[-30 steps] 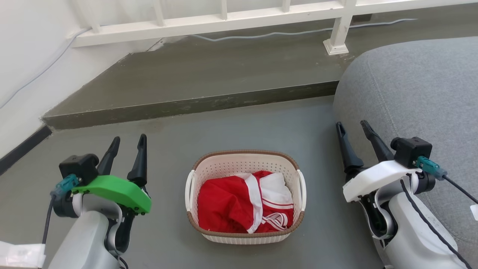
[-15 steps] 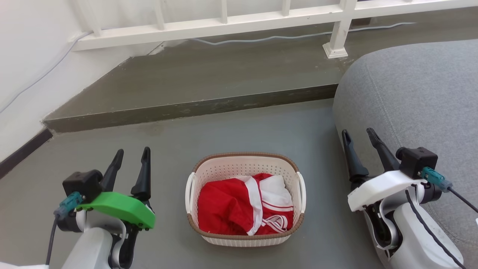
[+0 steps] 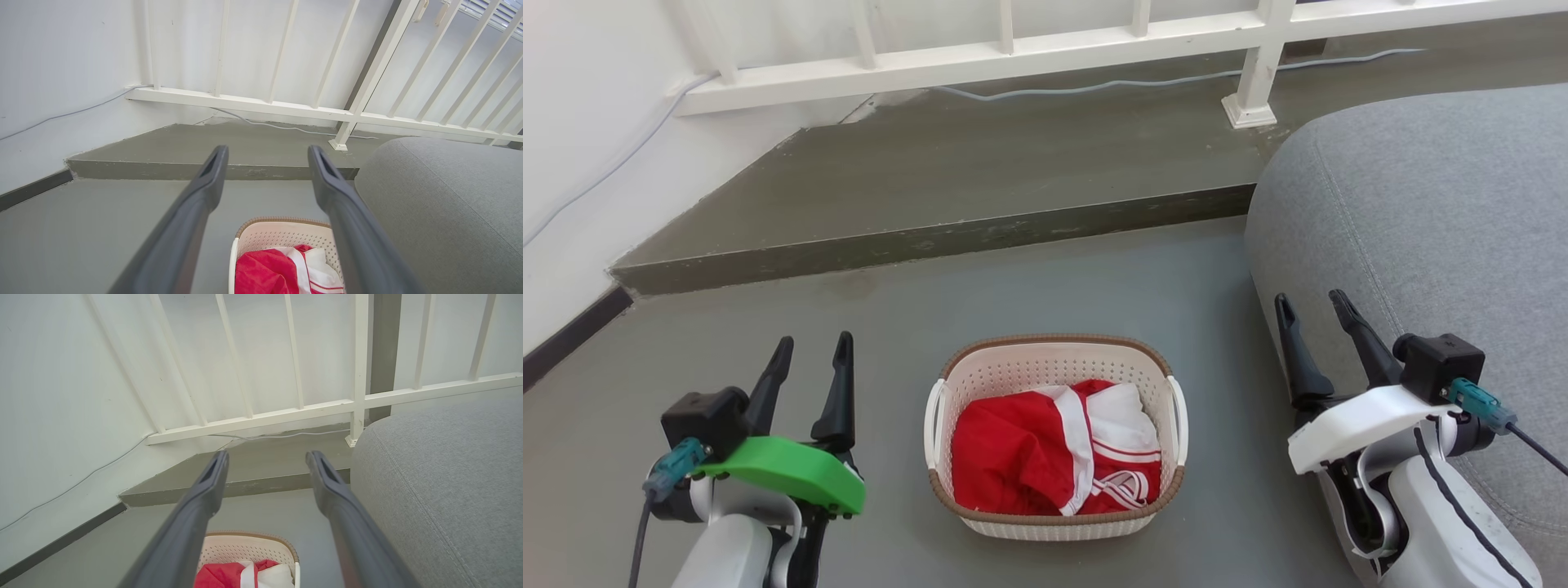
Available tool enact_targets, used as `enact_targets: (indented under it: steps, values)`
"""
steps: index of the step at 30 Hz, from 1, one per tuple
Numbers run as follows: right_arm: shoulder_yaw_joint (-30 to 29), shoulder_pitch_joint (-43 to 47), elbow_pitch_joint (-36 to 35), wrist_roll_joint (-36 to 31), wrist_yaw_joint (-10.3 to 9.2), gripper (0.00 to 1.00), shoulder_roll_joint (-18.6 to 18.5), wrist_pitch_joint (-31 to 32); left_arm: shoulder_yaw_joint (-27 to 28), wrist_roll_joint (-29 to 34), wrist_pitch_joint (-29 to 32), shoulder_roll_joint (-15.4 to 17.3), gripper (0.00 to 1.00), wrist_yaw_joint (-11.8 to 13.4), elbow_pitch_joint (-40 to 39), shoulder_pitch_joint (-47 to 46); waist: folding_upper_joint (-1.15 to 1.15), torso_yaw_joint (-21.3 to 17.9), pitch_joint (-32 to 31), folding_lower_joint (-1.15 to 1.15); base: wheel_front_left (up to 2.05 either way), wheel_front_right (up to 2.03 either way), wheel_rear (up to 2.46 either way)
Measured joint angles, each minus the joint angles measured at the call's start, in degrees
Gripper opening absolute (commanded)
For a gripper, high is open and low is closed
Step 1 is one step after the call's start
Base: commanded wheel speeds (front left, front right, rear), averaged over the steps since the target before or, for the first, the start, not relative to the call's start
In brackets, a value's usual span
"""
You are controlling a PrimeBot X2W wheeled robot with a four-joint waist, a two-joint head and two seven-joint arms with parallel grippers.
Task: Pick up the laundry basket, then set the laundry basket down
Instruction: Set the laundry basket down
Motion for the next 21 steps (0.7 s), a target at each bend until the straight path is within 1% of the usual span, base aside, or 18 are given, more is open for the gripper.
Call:
enact_targets:
  steps: [6, 21]
  values:
    - [-0.01, 0.05, -0.31, -0.01, 0.01, 1.0, 0.02, 0.0, 0.35, 0.26, 0.0, -0.97, 1.0, 0.0, -0.38, 0.89, 0.0, -0.03, -0.1, 0.0, 0.0, 0.0, 0.0]
    - [-0.18, 1.0, -0.94, -0.92, 0.01, 1.0, 0.08, 0.0, 1.56, 1.03, 0.0, -1.18, 1.0, -0.03, -1.6, 2.24, 0.0, 0.05, 0.02, 0.0, 0.0, 0.0, 0.0]
